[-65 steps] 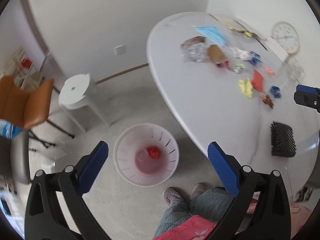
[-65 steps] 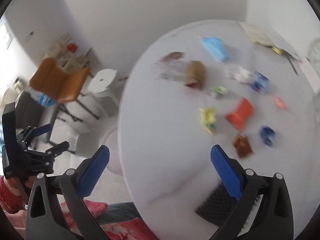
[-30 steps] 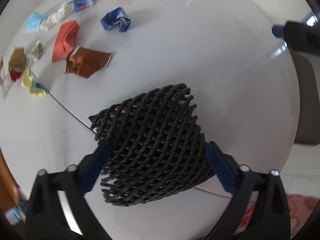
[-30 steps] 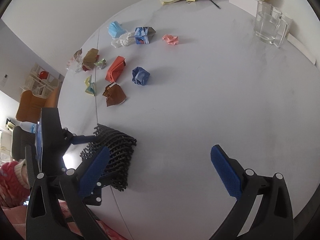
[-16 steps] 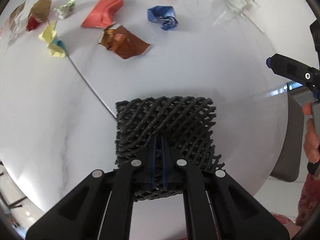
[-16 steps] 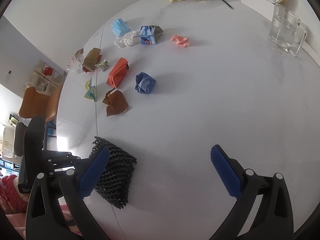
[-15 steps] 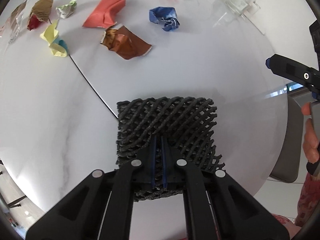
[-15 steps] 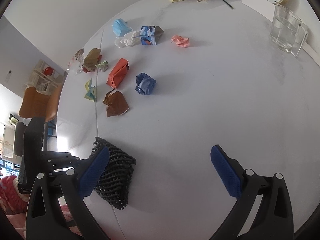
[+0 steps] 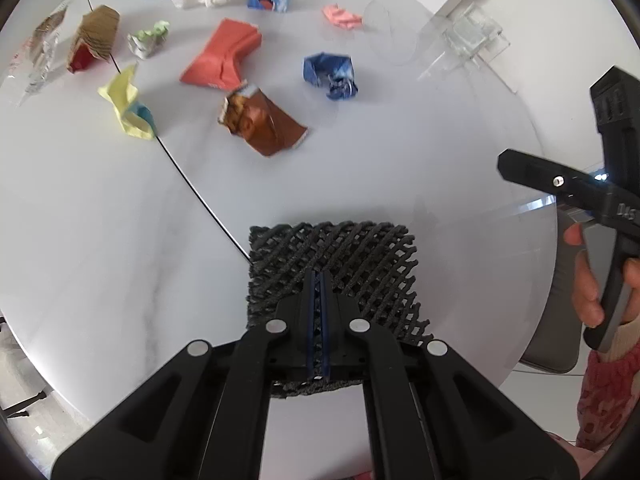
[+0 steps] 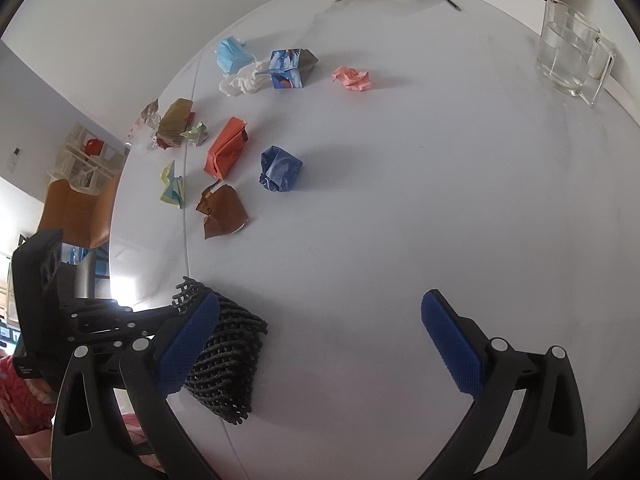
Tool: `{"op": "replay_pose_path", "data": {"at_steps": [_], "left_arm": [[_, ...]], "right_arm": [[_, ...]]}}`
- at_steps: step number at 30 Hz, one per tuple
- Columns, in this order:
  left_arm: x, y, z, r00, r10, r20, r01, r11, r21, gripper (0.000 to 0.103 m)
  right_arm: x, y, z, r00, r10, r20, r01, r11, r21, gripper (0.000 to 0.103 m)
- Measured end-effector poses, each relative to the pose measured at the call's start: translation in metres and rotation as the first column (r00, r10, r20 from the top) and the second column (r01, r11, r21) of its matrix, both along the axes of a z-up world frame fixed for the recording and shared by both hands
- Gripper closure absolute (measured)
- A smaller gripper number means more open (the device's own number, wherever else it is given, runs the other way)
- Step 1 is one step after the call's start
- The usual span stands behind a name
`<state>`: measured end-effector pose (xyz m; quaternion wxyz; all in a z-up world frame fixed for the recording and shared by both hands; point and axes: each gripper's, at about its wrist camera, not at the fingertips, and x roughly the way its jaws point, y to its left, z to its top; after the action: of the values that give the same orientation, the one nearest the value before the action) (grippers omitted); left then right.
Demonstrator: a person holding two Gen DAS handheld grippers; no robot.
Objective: Collect trash
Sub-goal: 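Lift the mesh sleeve with the left gripper while the right grasps the blue crumpled paper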
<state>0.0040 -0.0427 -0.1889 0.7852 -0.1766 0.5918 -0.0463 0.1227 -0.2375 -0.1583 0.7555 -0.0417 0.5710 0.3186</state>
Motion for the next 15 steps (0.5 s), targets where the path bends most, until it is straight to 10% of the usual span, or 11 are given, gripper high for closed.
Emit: {"op": "replay_pose_path", "data": {"at_steps": [8,12,15], "left_arm": [[-0.004,0.018,-0.005,0.997,0.050,-0.060,-0.050,0.999,0.015,0.098],[-0.004,0.017,-0.012,0.991,0.093,-0.093,-0.088,0.994,0.058,0.033],[-0.002,0.008,-0.014,0.995,0.048,-0.091,-0.042,0.997,0.063,0.031]], "right_arm": [[0.004,0.008,0.001,1.000,0.022,0.003,-0.022,1.000,0.002,0.003],[0.004,0.010,0.001,1.000,0.026,-0.001,-0.026,1.000,0.004,0.003],[0.003,0.011,0.000,1.000,0.031,-0.002,-0.031,1.000,0.000,0.003]]}}
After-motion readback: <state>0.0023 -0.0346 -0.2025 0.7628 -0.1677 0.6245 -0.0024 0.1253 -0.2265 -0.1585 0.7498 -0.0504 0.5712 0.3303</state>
